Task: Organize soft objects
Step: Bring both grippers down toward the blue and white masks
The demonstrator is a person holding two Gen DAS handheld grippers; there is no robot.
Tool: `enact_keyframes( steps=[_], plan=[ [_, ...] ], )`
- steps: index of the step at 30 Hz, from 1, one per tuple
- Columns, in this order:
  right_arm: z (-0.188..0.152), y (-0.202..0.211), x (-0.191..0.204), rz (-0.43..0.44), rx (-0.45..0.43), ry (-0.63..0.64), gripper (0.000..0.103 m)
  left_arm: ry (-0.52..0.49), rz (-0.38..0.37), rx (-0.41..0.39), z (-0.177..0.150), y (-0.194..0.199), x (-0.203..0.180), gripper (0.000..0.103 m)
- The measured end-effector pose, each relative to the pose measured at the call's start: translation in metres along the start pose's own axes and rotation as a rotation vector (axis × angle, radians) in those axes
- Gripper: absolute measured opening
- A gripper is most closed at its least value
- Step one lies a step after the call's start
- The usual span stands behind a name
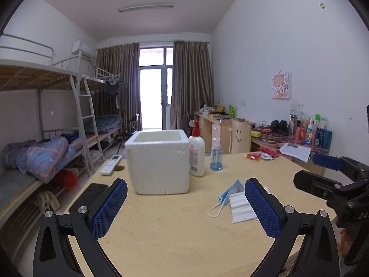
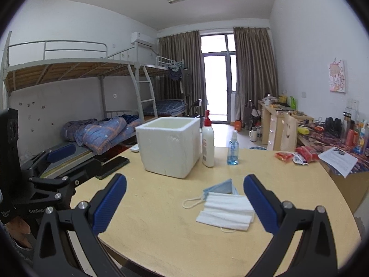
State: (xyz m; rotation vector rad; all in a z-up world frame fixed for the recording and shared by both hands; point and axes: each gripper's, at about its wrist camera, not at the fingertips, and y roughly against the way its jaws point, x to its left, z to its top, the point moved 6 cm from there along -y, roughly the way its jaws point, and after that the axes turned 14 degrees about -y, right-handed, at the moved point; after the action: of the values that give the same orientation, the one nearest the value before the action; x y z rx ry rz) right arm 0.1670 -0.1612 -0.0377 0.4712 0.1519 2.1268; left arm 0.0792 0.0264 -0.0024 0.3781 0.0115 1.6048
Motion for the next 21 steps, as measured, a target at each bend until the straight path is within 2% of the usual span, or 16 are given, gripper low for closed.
enact_keyframes(
  steps=[3,9,21],
  plan=[
    [-0.006,0.001,-0.004,-0.024,-0.001,0.008,0.102,0.006,-0.013,0.007,-0.009,-0.005,-0.005,0.102],
    [-0.022,0.001,-0.018,-0.046,0.012,-0.016,0.102,0.042,-0.091,0.022,-0.028,-0.016,-0.016,0.102],
    [-0.039,-0.011,-0.036,-0.070,0.067,-0.056,0.102,-0.002,-0.105,0.059,-0.045,-0.030,-0.035,0.102]
  ],
)
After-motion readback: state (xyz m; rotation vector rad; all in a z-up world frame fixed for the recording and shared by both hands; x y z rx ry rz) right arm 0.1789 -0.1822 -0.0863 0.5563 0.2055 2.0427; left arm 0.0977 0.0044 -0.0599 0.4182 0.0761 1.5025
